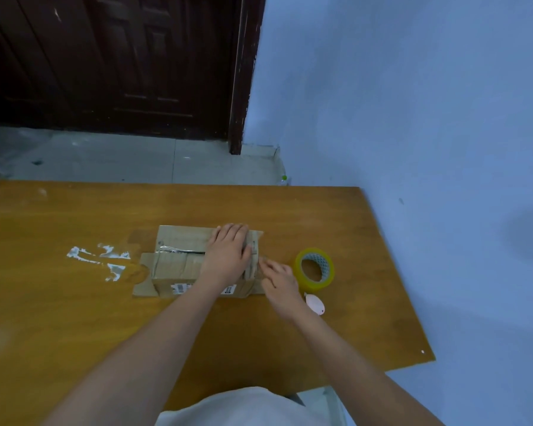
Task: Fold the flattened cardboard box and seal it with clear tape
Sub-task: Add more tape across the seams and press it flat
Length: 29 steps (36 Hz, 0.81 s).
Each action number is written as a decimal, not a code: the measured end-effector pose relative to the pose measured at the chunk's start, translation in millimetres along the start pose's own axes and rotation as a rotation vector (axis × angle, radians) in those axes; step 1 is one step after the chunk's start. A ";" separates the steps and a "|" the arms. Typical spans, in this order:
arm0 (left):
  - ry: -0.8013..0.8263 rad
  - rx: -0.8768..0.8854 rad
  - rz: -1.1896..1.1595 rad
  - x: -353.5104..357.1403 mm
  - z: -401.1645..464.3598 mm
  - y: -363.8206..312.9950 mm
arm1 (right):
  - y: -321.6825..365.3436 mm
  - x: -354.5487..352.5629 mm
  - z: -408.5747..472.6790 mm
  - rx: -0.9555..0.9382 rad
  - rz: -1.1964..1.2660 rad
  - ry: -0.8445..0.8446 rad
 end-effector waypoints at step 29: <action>0.005 -0.033 0.074 -1.2 -1.2 -5.4 | 10.0 -47.7 31.8 -0.181 -0.467 0.025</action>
Point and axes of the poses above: each hand's wrist, its own z-axis towards the middle knuckle, its own x-axis out of the palm, y = z × x, the point moved 4 cm from there along z, towards the middle knuckle, and after that the axes turned 11 degrees about y, right-handed, at the moved point
